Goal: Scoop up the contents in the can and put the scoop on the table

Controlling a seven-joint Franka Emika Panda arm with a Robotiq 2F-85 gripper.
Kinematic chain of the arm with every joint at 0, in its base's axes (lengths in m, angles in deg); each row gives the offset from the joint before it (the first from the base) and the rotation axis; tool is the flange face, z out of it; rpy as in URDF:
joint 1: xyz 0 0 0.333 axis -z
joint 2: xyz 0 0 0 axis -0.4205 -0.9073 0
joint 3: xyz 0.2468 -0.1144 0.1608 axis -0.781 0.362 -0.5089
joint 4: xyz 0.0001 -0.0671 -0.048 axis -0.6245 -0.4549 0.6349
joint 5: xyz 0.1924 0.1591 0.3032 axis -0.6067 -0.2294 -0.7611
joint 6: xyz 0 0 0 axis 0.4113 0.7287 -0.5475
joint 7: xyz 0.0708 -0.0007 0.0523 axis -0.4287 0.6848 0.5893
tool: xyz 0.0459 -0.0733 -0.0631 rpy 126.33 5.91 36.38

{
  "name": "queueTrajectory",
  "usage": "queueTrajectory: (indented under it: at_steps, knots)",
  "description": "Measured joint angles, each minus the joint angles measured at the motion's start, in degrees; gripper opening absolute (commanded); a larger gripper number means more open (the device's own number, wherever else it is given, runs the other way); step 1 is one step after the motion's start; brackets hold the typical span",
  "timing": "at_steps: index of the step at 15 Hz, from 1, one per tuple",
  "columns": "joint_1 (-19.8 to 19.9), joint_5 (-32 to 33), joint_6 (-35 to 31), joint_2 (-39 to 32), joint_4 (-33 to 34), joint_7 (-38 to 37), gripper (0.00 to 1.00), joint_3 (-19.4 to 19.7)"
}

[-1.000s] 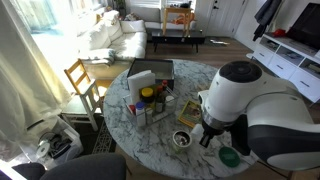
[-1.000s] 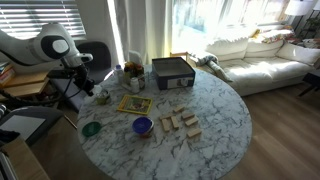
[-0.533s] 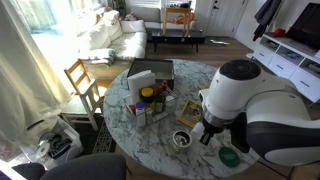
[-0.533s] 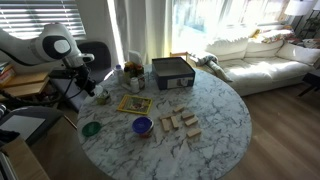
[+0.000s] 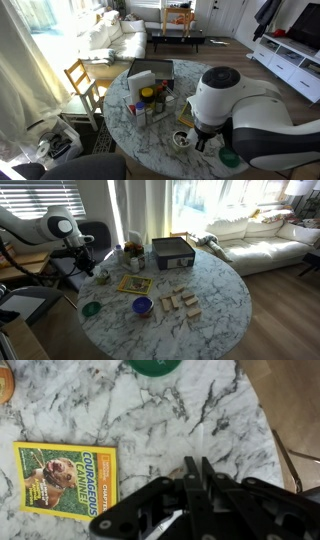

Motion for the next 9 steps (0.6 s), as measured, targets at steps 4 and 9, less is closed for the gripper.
queueTrajectory:
  at_steps: [4,9]
  knots:
    - [0.0,3.2,4.9,-4.5,5.8,0.8,0.02,0.0]
    - [-1.3,8.0,12.1,-10.3,13.3,1.0,0.02,0.0]
